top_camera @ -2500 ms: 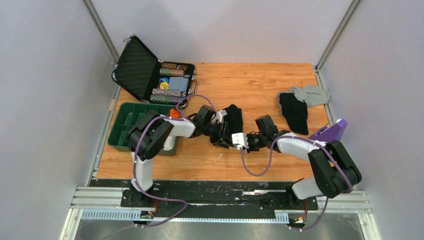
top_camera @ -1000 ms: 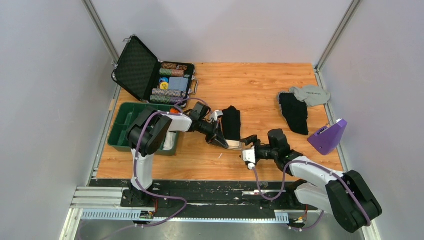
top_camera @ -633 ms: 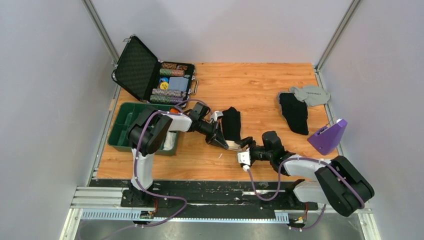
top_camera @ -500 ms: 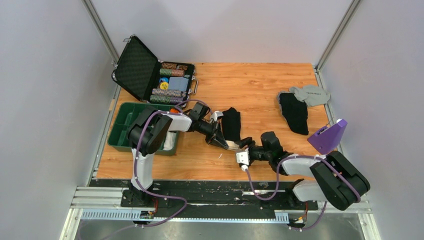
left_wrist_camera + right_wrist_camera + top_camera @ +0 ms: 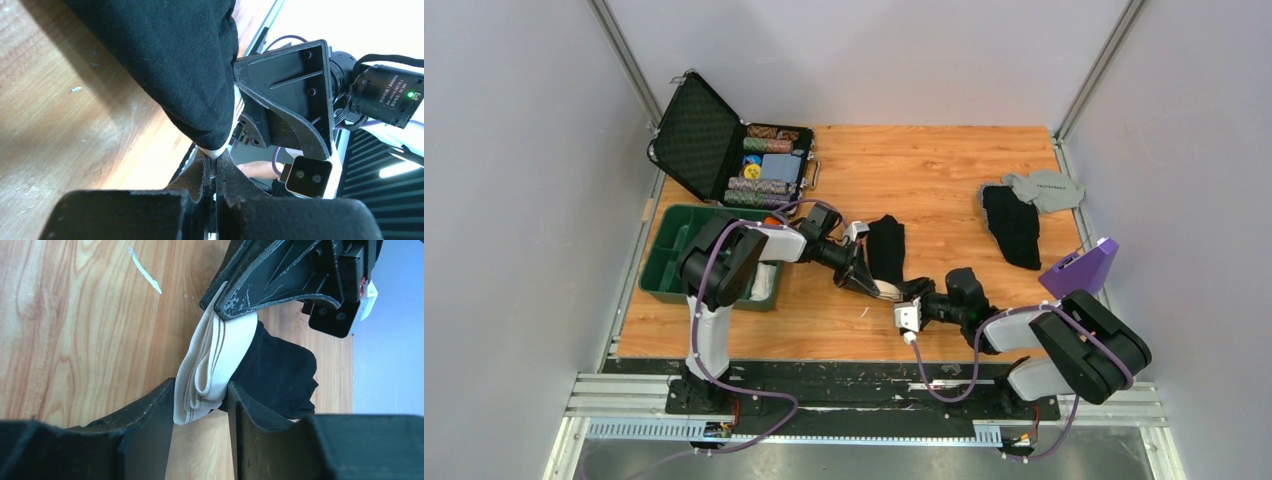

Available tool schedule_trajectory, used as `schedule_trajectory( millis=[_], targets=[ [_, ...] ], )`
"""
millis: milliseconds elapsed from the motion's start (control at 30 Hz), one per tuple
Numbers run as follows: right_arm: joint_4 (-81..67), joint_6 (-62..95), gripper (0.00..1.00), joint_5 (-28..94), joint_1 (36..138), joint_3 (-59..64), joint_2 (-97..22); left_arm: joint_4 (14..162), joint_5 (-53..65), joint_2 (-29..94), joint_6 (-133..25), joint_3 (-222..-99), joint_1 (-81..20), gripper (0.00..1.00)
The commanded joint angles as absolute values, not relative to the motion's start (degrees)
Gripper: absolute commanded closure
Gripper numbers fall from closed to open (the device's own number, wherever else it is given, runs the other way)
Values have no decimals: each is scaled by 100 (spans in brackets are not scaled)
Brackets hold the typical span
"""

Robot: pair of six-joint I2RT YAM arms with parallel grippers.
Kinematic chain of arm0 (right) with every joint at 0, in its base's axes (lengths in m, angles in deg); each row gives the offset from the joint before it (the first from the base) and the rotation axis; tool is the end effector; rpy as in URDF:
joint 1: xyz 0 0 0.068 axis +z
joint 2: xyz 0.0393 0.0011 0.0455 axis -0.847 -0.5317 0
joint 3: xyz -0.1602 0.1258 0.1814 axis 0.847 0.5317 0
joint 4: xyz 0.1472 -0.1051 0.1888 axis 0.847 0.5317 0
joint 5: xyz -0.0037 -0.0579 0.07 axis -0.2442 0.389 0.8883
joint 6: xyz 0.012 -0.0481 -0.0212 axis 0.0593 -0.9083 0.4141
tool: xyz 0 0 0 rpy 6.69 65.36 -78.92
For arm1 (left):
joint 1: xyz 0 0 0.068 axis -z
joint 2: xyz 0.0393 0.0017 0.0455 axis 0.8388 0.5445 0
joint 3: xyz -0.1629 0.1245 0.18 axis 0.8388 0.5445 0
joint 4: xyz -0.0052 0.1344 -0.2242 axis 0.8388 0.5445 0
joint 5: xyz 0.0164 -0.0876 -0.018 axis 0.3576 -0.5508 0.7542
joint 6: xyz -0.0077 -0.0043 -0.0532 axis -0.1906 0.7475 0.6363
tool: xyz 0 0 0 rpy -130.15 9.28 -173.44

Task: Roll the underwear
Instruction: Roll the underwear to the center of the board.

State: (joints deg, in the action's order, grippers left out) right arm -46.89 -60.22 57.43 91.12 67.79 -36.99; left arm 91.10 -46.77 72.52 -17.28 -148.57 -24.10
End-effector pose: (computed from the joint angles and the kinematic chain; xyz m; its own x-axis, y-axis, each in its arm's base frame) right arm 0.1618 0.1284 0.1109 0.6463 -0.5300 -0.5490 -0.6911 -0.1015 -0.7156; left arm 0.2972 -0.2296 0.1099 -0.9655 0.1933 0.1746 -0.0763 0.4311 -0.8991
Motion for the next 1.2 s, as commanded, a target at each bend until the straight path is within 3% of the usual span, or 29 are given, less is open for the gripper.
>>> schedule_trajectory(
  millis=[0, 400, 467, 500, 533, 567, 667, 767, 933, 1033, 1167],
  targets=[
    [-5082, -6079, 60, 5655, 9122, 6915, -3619, 9066, -4898, 7323, -1802, -14857, -2449, 100],
    [-4794, -5953, 76, 5245, 9128, 6635, -3725, 9304, -4876, 7352, -2055, -14854, -2450, 100],
    [-4355, -5911, 84, 5264, 9122, 6475, -3663, 9334, -4837, 7325, -2146, -14847, -2453, 99],
    [-4090, -5850, 88, 5270, 9127, 6357, -3625, 9417, -4793, 7288, -2218, -14854, -2456, 93],
    [-3839, -5785, 92, 5282, 9121, 6261, -3576, 9516, -4642, 7183, -2452, -14904, -2470, 73],
    [-3601, -5732, 94, 5322, 9117, 6169, -3505, 9786, -4541, 7107, -2644, -14949, -2477, 67],
    [-2731, -5666, 100, 5637, 9062, 5919, -3236, 11148, -3653, 6489, -4311, -15367, -2490, 49],
    [-1966, -5626, 100, 5978, 9042, 5752, -3025, 11310, -2983, 5676, -5418, -15168, -2500, 44],
    [-1175, -5759, 100, 6222, 9036, 5580, -2962, 10233, -1942, 3968, -7268, -14151, -2294, 39],
    [-775, -5766, 100, 6278, 8992, 5321, -3095, 9657, -1668, 3184, -9218, -13386, -1827, 39],
    [-252, -5622, 100, 6323, 8920, 4922, -3365, 7663, -1122, 2574, -11583, -11912, -974, 39]
  ],
)
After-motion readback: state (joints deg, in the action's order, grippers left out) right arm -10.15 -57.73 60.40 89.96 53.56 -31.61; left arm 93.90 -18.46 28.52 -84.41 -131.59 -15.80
